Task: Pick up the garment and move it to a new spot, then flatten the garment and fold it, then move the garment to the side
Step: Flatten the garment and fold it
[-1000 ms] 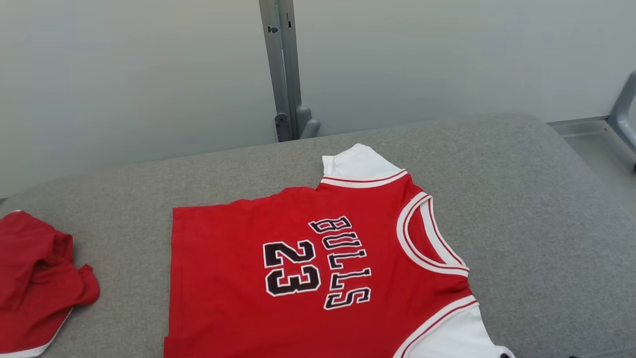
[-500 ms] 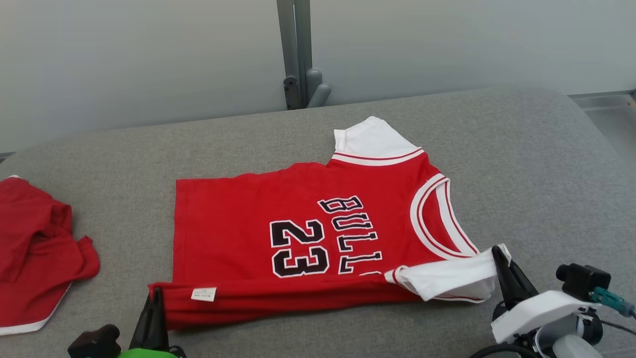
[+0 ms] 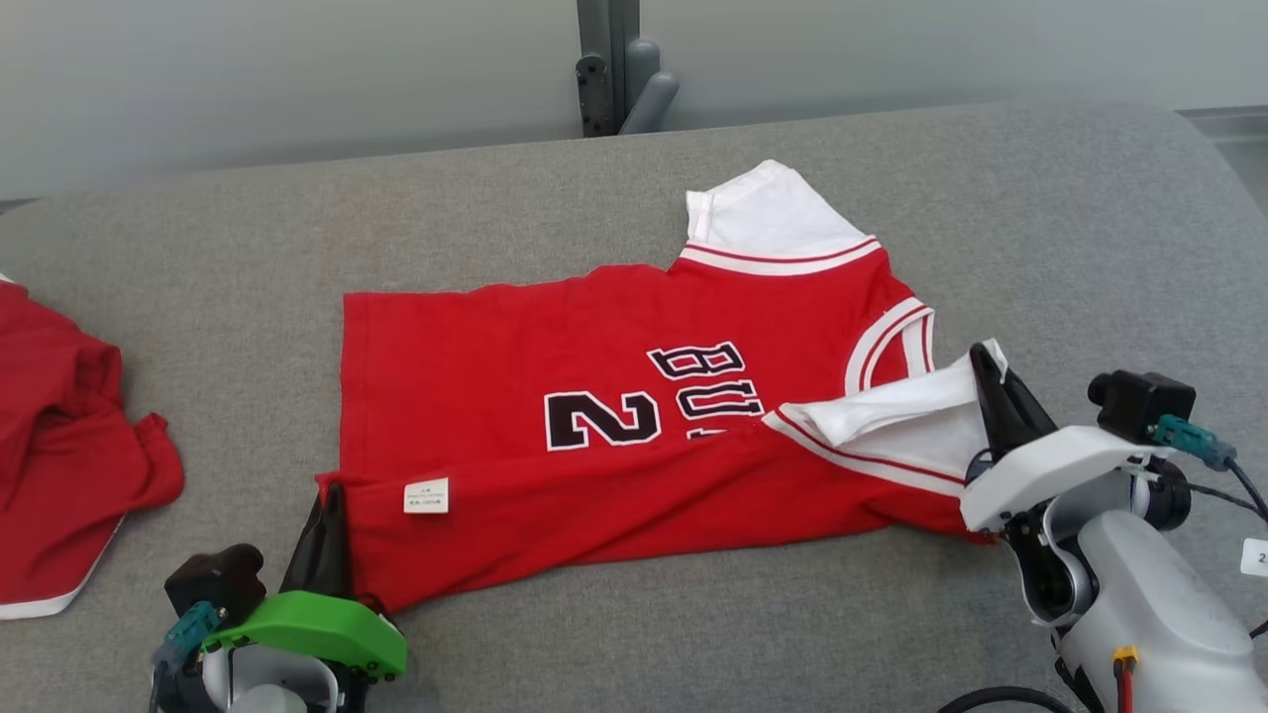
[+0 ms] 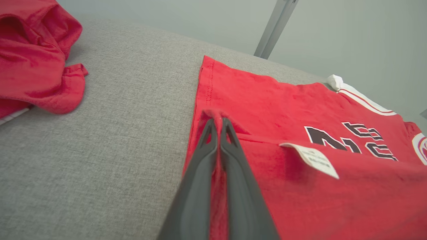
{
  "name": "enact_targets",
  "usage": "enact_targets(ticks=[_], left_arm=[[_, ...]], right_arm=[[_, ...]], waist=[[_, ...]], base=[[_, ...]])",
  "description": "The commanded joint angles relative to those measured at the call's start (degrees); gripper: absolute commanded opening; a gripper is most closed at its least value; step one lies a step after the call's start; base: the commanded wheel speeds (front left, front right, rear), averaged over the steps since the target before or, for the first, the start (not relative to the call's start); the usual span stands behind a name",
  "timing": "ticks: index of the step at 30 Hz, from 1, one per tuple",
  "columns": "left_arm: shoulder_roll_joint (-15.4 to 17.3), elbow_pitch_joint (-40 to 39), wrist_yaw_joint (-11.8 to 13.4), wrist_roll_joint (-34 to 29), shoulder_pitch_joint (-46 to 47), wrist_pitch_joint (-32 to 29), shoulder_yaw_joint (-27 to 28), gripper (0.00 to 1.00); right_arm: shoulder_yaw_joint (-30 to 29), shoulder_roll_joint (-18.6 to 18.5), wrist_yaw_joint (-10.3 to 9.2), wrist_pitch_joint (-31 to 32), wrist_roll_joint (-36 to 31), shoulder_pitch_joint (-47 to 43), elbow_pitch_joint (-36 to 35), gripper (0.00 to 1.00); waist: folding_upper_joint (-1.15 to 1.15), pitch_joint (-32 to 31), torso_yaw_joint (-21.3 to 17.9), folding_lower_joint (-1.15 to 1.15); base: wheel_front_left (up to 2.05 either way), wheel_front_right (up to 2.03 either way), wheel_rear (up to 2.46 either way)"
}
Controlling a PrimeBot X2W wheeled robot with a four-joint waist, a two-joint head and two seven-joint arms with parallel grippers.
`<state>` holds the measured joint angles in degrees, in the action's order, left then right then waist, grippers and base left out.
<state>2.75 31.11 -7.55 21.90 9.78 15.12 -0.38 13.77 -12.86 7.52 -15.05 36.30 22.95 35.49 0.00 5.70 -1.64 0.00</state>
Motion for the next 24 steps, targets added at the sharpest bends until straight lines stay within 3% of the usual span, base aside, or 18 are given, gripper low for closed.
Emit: enact_targets(ticks=[1,19,20,21,22,24], left_arm=[[0.3,0.7,0.1,-0.4,1.7,0.0,0.0,0.0],[0.3,5.0,0.1,-1.5,10.8,0.0,0.1,0.0],[0.3,4.8,0.2,-1.0,11.1,0.0,0.4,0.22],[0.3,4.5,0.2,-0.7,11.3,0.0,0.5,0.65],[0.3,4.3,0.2,-0.8,11.3,0.0,0.5,1.0],[0.3,3.6,0.2,-1.0,11.1,0.0,0.6,1.0]], right_arm=[[-0.1,0.1,-0.06,-0.2,-0.5,1.6,0.7,0.0],[-2.0,0.6,-0.06,-0.2,-3.5,9.7,5.8,0.0],[-2.5,0.8,-0.07,-0.2,-3.8,9.8,5.7,0.0],[-3.0,1.0,-0.07,-0.2,-4.2,9.9,5.6,0.61],[-3.6,1.2,-0.06,-0.2,-4.6,10.0,5.1,1.0],[-4.8,1.5,-0.06,-0.2,-5.4,9.4,4.2,1.0]], waist=[[0.0,2.6,0.9,0.0],[0.0,9.7,2.4,0.0],[0.0,9.9,2.4,0.0],[0.0,10.0,2.4,0.0],[0.0,10.2,2.4,0.0],[0.0,10.3,2.4,0.0]], base=[[0.0,0.0,0.0],[0.0,0.0,0.0],[0.0,0.0,0.0],[0.0,0.0,0.0],[0.0,0.0,0.0],[0.0,0.0,0.0]])
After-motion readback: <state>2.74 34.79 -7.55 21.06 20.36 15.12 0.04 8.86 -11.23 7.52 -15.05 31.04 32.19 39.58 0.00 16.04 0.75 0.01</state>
